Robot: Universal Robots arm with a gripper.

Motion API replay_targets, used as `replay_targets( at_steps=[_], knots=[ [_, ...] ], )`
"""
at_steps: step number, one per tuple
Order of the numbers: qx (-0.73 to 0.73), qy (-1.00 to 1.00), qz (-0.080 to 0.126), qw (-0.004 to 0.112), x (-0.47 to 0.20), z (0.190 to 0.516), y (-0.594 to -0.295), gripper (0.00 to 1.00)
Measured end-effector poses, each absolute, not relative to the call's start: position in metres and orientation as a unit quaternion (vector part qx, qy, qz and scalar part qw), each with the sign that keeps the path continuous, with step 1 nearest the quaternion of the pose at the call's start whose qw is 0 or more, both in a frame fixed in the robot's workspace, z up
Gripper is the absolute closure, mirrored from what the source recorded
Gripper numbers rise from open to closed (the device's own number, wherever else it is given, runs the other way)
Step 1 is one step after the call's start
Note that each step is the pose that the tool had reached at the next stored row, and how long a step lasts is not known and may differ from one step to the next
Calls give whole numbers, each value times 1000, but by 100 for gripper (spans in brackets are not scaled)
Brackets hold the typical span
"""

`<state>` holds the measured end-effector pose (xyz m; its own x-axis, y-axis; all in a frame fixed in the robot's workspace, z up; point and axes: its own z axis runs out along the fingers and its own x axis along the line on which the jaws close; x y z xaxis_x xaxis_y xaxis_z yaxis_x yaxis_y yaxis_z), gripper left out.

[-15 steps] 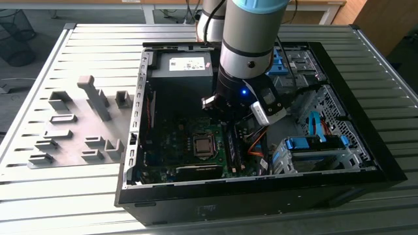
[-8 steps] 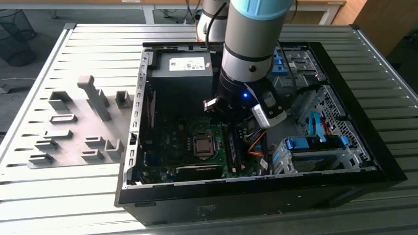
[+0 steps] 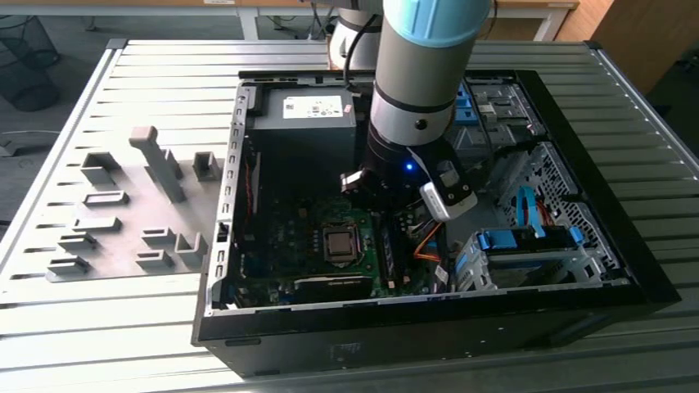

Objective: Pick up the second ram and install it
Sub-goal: 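Insert the second ram into the second slot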

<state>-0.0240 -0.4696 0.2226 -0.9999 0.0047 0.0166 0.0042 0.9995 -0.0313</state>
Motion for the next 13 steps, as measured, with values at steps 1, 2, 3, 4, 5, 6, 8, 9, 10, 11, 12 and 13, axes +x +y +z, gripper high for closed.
replay_targets(
  at_steps=[1, 2, 3, 4, 5, 6, 8, 9, 10, 11, 12, 13],
  knots=[
    [-2, -1000, 16, 8, -24, 223, -470, 86],
    [-2, -1000, 16, 8, -24, 223, -470, 86],
    [-2, -1000, 16, 8, -24, 223, -470, 86],
    [-2, -1000, 16, 8, -24, 222, -470, 86],
    [-2, -1000, 15, 8, -24, 222, -470, 86],
    [-2, -1000, 15, 8, -24, 222, -470, 86],
    [0, -1000, 16, 8, -24, 222, -470, 86],
    [2, -1000, 15, 8, -24, 221, -470, 86],
    [2, -1000, 15, 8, -24, 220, -470, 86],
    [2, -1000, 15, 8, -24, 219, -470, 86],
    [3, -1000, 15, 8, -24, 219, -470, 86],
    [3, -1000, 15, 8, -24, 218, -470, 86]
  ],
)
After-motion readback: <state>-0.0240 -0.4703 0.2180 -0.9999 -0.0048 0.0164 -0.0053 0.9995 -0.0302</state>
